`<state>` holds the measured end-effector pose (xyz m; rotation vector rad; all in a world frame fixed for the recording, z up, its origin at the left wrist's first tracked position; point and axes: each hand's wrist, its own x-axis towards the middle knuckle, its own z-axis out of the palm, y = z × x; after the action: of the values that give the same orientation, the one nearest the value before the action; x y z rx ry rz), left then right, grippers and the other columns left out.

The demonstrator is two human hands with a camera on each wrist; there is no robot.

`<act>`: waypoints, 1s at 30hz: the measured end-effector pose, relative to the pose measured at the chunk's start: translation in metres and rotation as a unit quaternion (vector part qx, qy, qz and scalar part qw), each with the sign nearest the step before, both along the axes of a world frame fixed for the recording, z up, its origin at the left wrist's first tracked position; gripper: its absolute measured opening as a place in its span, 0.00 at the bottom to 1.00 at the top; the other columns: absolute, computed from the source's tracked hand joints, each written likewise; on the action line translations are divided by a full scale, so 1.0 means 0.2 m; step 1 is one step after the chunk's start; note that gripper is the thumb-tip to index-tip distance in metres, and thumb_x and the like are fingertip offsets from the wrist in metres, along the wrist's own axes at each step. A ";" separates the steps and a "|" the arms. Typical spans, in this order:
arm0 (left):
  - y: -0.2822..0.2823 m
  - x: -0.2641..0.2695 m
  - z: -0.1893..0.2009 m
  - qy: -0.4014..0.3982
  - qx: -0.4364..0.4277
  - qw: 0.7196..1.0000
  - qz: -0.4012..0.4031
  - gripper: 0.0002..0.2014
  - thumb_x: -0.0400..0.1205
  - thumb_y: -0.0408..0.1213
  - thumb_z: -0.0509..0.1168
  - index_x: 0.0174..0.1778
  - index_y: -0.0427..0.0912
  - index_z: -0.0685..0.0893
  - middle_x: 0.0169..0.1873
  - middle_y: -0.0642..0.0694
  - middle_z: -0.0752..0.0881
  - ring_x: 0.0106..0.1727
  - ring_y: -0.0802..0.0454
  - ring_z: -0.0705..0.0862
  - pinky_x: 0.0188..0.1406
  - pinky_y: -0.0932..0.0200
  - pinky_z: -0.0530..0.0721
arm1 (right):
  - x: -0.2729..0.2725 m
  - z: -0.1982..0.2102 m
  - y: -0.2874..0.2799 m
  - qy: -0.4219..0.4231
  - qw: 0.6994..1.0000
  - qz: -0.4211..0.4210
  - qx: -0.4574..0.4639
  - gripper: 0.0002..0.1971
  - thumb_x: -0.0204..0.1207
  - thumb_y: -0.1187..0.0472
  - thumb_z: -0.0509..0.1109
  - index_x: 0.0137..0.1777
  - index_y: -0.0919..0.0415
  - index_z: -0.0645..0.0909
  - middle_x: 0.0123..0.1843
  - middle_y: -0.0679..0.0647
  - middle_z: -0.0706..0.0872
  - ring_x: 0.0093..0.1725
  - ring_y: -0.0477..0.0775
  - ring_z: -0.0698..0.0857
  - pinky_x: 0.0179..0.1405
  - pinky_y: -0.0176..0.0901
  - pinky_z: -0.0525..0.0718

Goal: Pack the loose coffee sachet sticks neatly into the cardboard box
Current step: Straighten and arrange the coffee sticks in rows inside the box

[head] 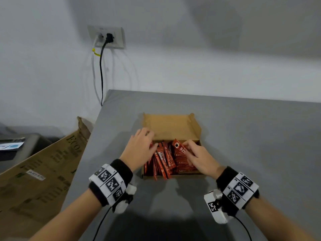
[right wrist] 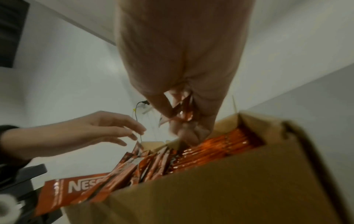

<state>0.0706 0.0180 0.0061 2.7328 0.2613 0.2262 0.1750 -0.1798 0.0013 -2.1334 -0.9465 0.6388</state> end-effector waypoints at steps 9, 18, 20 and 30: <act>-0.20 0.00 0.01 -0.024 -0.058 0.993 -0.103 0.23 0.83 0.42 0.62 0.74 0.43 0.70 0.66 0.50 0.77 0.68 0.56 0.73 0.68 0.65 0.68 | -0.03 0.00 -0.07 0.036 0.998 -0.007 0.046 0.08 0.76 0.63 0.70 0.38 0.54 0.76 0.38 0.47 0.91 0.42 0.34 0.87 0.43 0.25 0.77; -0.25 0.05 0.02 -0.002 -0.257 0.965 -0.050 0.08 0.82 0.34 0.65 0.56 0.41 0.81 0.38 0.50 0.82 0.35 0.61 0.82 0.37 0.74 0.80 | 0.03 -0.01 -0.09 0.033 0.999 0.021 0.025 0.10 0.73 0.64 0.73 0.39 0.45 0.84 0.38 0.41 0.87 0.38 0.35 0.84 0.46 0.30 0.81; -0.26 0.05 0.03 -0.037 -0.271 0.961 -0.036 0.13 0.83 0.34 0.63 0.64 0.43 0.77 0.39 0.54 0.81 0.38 0.66 0.80 0.41 0.77 0.78 | 0.03 -0.02 -0.09 0.029 0.999 0.000 0.035 0.11 0.72 0.65 0.74 0.36 0.46 0.83 0.37 0.42 0.87 0.37 0.37 0.84 0.45 0.33 0.82; -0.31 0.05 0.01 -0.010 -0.292 0.956 -0.034 0.03 0.81 0.33 0.65 0.48 0.38 0.82 0.36 0.49 0.85 0.37 0.52 0.86 0.41 0.61 0.87 | -0.05 -0.03 -0.06 0.110 0.963 -0.125 0.210 0.08 0.75 0.70 0.70 0.51 0.64 0.76 0.44 0.60 0.88 0.44 0.57 0.90 0.48 0.49 0.88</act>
<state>0.0806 -0.0436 0.0073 2.1473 0.1907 0.1302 0.1650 -0.1913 -0.0057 -1.7249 -0.6121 0.4850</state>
